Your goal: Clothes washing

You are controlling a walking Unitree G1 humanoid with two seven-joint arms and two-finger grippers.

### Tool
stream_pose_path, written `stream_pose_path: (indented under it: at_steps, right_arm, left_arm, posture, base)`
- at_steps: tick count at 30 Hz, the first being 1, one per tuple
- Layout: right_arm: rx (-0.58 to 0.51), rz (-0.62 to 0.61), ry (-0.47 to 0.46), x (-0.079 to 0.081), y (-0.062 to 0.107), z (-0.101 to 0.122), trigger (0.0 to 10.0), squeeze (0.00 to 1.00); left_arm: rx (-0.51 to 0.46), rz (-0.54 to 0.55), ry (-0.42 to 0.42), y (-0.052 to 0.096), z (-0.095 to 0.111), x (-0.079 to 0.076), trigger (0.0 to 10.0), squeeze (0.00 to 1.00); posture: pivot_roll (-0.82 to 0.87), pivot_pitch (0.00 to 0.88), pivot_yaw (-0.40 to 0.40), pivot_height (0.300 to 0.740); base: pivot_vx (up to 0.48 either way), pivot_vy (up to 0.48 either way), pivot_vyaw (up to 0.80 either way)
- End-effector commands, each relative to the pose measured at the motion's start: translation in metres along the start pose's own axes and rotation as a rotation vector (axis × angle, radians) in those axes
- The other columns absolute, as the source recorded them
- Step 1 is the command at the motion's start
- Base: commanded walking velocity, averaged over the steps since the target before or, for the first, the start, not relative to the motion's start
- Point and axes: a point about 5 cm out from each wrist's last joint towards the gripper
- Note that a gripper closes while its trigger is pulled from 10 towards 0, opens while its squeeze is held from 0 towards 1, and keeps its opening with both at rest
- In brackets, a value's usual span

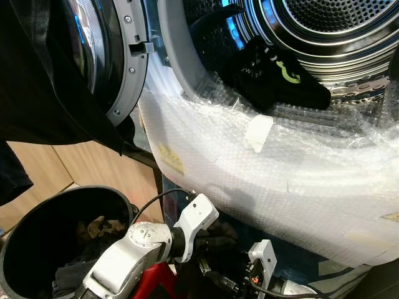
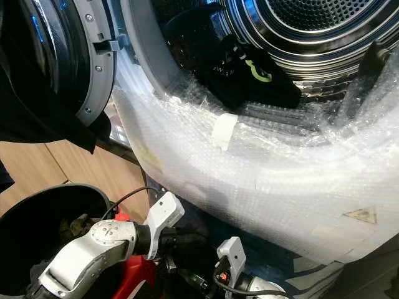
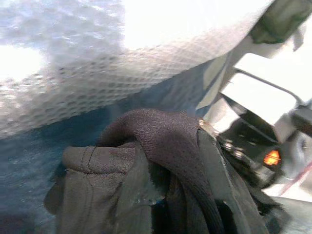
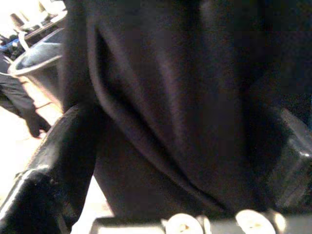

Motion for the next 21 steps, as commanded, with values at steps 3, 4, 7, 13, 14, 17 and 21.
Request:
stream_pose_path:
  at_steps: [3,4,7,13,14,17,21]
  right_arm:
    - [-0.011,0.062,-0.019,0.006,-0.003,0.002,10.0,0.0]
    - [-0.009,0.067,-0.017,0.006,-0.002,0.001,10.0,0.0]
    - [-0.006,0.078,-0.019,0.006,0.001,0.002,10.0,0.0]
    - [-0.008,0.103,-0.016,0.007,-0.001,0.007,10.0,0.0]
    - [-0.011,0.106,-0.014,0.008,-0.002,0.008,10.0,0.0]
    - [-0.001,0.102,0.011,0.009,-0.009,0.008,10.0,0.0]
    - [0.022,0.065,0.048,0.008,-0.016,0.009,10.0,0.0]
  left_arm:
    - [-0.024,0.016,-0.036,0.001,0.007,0.004,0.0,0.0]
    - [-0.02,0.016,-0.037,0.001,0.007,0.004,0.0,0.0]
    - [0.032,0.036,-0.057,0.003,0.0,0.007,0.0,0.0]
    - [0.022,0.041,-0.058,0.0,0.003,0.007,0.0,0.0]
    - [0.018,0.043,-0.054,-0.001,0.004,0.007,0.0,0.0]
    - [0.024,0.064,-0.039,-0.004,0.002,0.009,0.0,0.0]
    - [0.018,0.09,-0.027,-0.006,0.003,0.01,0.0,0.0]
  posture:
    - [0.14,0.0,0.051,0.74]
    - [0.14,0.0,0.051,0.74]
    - [0.13,0.0,0.05,0.74]
    - [0.13,0.0,0.048,0.74]
    - [0.13,0.0,0.047,0.74]
    - [0.13,0.0,0.046,0.74]
    - [0.13,0.003,0.046,0.74]
  base:
    - [0.0,0.0,0.0]
    - [0.0,0.0,0.0]
    - [0.0,0.0,0.0]
    - [0.0,0.0,0.0]
    - [0.0,0.0,0.0]
    - [0.0,0.0,0.0]
    - [0.0,0.0,0.0]
Point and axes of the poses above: a point about 5 cm out from each wrist's last joint towards the gripper, its own y axis pointing back from the gripper into the wrist, its own z axis along the axis of the wrist's last joint, x = y × z, and after that the axes turned 5 degrees about -y, right-handed
